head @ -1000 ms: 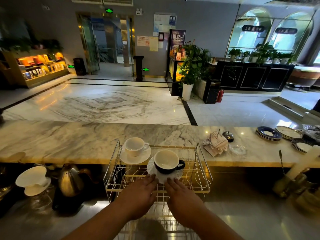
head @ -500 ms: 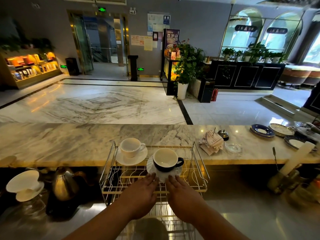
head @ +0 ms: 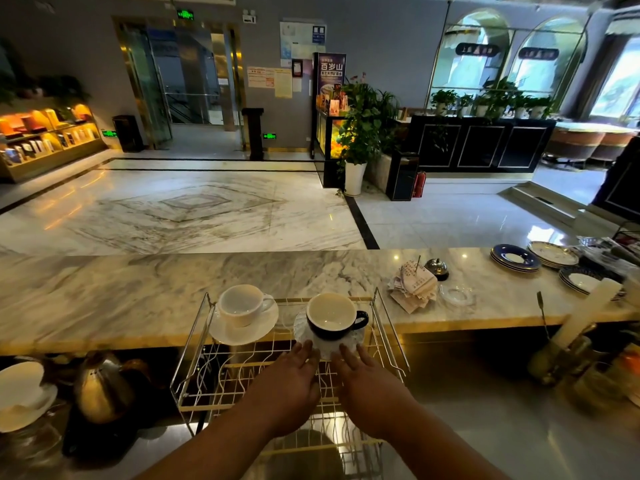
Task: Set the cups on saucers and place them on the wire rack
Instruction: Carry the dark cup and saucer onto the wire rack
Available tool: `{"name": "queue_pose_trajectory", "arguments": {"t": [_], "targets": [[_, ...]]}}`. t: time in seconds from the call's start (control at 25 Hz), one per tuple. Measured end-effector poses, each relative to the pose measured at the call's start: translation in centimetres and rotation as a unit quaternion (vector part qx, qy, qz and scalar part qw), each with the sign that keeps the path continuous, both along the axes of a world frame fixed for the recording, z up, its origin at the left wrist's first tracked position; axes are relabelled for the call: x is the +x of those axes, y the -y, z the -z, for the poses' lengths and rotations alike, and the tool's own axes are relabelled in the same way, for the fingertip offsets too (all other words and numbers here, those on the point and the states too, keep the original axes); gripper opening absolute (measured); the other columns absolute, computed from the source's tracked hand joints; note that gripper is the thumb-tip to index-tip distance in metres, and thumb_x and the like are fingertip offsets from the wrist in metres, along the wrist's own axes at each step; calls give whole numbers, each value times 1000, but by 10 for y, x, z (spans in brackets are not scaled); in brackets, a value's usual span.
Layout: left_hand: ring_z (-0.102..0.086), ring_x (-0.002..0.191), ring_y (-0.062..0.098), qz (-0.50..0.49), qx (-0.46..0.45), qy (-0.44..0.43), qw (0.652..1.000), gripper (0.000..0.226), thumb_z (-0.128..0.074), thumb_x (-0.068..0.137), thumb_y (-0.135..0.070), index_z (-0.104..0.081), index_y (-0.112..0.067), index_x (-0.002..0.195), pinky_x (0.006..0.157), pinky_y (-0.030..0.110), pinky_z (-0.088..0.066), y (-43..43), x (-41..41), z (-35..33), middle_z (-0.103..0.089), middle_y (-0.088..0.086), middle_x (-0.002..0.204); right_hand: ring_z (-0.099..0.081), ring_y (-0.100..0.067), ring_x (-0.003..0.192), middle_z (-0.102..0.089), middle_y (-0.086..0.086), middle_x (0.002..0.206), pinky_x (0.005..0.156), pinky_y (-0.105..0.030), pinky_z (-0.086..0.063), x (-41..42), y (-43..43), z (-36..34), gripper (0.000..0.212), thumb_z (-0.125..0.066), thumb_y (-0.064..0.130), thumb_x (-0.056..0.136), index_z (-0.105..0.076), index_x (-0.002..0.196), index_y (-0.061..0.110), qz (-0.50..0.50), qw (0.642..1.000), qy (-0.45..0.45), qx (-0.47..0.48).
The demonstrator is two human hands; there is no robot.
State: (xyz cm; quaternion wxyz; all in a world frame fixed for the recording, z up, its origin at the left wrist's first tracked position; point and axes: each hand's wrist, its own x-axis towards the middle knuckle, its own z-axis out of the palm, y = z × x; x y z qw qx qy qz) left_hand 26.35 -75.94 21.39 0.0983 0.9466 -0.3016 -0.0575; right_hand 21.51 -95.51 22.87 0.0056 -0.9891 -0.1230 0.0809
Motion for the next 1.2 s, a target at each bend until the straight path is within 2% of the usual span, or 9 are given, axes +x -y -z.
{"name": "queue_pose_trajectory", "arguments": {"t": [0.16,0.28,0.4,0.56,0.68,0.84,1.04,1.2], "targets": [[-4,160,19,6,9,-1,1000,68,-28,104,-50,-12,-24,165,127,38,-11,11,11,0,-4,5,175,9,-40,154,4,-14,170,126,-53,-13,9,10,1,68,-31,44,107,0,161,17,12,1000,2,-6],[-3,160,21,9,2,-8,1000,67,-29,103,-49,-9,-32,164,129,42,-14,18,17,-1,-3,4,175,7,-40,155,7,-14,170,125,-54,-18,14,13,0,68,-31,43,107,2,161,18,33,999,-4,-8],[-2,160,21,8,-7,-11,1000,67,-29,102,-49,-8,-35,164,130,42,-12,21,18,1,-2,2,175,4,-40,155,7,-11,170,125,-53,-18,14,12,1,68,-34,41,107,-1,162,18,39,999,-4,10],[-3,160,21,1,-4,-1,1000,66,-28,103,-52,-9,-34,164,128,42,-12,20,18,4,-3,1,175,5,-41,156,4,-13,171,126,-56,-11,15,4,13,63,-32,41,107,-13,160,14,-3,1000,3,-21],[-4,160,22,4,2,4,1000,66,-29,104,-51,-10,-32,164,128,42,-11,23,20,2,-4,2,175,6,-42,155,5,-14,171,126,-57,-11,19,5,12,63,-35,40,106,-15,161,15,-11,999,7,-30],[-3,160,23,9,1,0,1000,66,-31,104,-51,-10,-32,164,128,42,-12,29,24,-1,-3,3,175,4,-41,155,8,-10,170,126,-54,-15,23,14,7,66,-41,37,105,-11,162,20,19,1000,1,12],[-3,160,24,2,3,1,1000,67,-32,104,-51,-8,-33,164,128,44,-14,35,27,-1,-2,3,175,3,-39,156,0,-10,172,127,-53,-13,30,20,4,58,-42,37,105,-29,157,13,12,1000,-1,21],[-2,160,25,1,13,-3,1000,68,-34,104,-49,-7,-33,164,128,44,-13,39,29,-1,0,4,175,3,-38,156,1,-10,172,126,-54,-17,31,19,1,63,-41,39,106,-19,160,17,21,1000,-6,21]]}}
